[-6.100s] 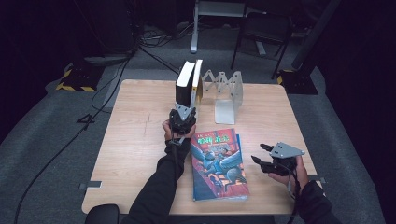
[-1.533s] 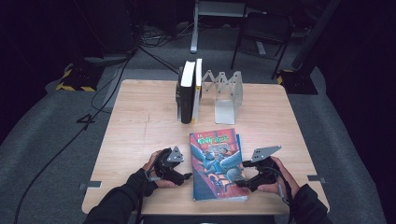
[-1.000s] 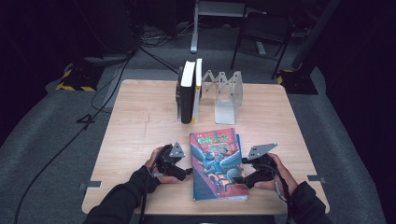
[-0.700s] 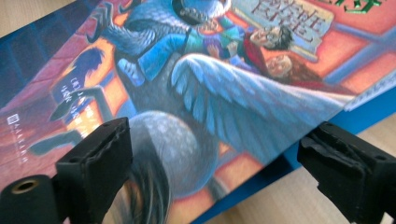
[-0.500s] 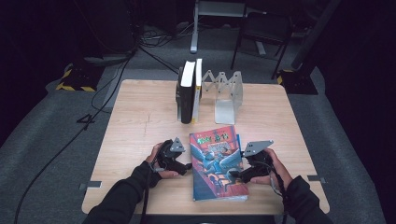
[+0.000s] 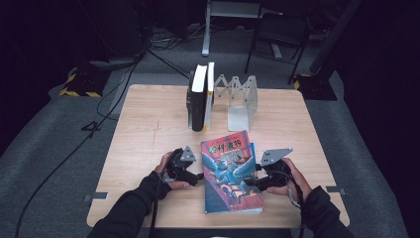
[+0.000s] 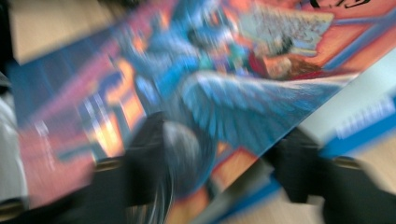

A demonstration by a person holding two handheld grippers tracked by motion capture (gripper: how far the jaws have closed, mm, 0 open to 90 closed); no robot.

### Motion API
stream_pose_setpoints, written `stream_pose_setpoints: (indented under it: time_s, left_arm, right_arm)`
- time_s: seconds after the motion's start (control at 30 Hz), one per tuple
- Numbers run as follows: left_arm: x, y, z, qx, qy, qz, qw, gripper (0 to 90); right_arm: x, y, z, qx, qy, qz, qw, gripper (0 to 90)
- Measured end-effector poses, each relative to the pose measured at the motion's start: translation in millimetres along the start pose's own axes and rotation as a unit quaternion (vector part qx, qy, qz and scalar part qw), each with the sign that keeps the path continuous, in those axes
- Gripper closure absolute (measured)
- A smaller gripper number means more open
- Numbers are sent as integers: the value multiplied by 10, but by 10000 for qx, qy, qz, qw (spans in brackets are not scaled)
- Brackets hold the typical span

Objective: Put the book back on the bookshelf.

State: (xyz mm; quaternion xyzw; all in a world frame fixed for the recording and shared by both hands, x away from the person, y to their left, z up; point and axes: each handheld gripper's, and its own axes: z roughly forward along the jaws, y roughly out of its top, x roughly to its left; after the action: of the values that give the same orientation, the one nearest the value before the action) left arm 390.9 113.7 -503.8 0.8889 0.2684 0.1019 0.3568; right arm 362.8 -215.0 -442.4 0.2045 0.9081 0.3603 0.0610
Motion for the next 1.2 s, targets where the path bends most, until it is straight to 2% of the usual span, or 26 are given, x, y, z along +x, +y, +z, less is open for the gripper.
stream_pose_setpoints:
  time_s: [0.03, 0.07, 0.13, 0.17, 0.23, 0.37, 0.5, 0.6, 0.9, 0.97, 1.2]
  left_arm:
    - [0, 0, -1, 2, 0, 1, 10000, 157]
    - [0, 0, -1, 2, 0, 1, 10000, 157]
    - [-5, -4, -2, -1, 3, -11, 10000, 157]
    - [-5, -4, -2, -1, 3, -11, 10000, 157]
    - [-9, -5, -4, 1, 1, -19, 10000, 157]
    - [-9, -6, -4, -2, 8, -16, 10000, 157]
    - [-13, -7, -6, -5, 18, -12, 10000, 157]
    - [-12, -7, -6, -3, 14, -10, 10000, 156]
    - [-16, -9, -8, 2, 14, -4, 10000, 156]
    - [-17, -9, -9, 2, 9, 2, 10000, 157]
    - [-18, -9, -9, 5, -1, 1, 10000, 157]
  right_arm:
    - [10, -49, -30, 156, -89, 42, 9998, 297]
    - [19, -79, -50, 190, -78, 57, 9998, 295]
    - [86, -168, -147, 313, 45, -168, 9994, 296]
    - [86, -168, -147, 313, 45, -168, 9994, 296]
    - [177, -256, -259, 337, 137, -375, 9986, 336]
    - [291, -359, -347, 204, 141, -369, 9990, 458]
    - [354, -440, -435, 320, 193, -410, 9985, 499]
    - [386, -526, -431, 346, 220, -377, 9984, 543]
    - [446, -600, -432, 522, 317, -473, 9970, 579]
    - [463, -600, -402, 559, 267, -488, 9969, 617]
    - [485, -573, -396, 473, 279, -554, 9970, 661]
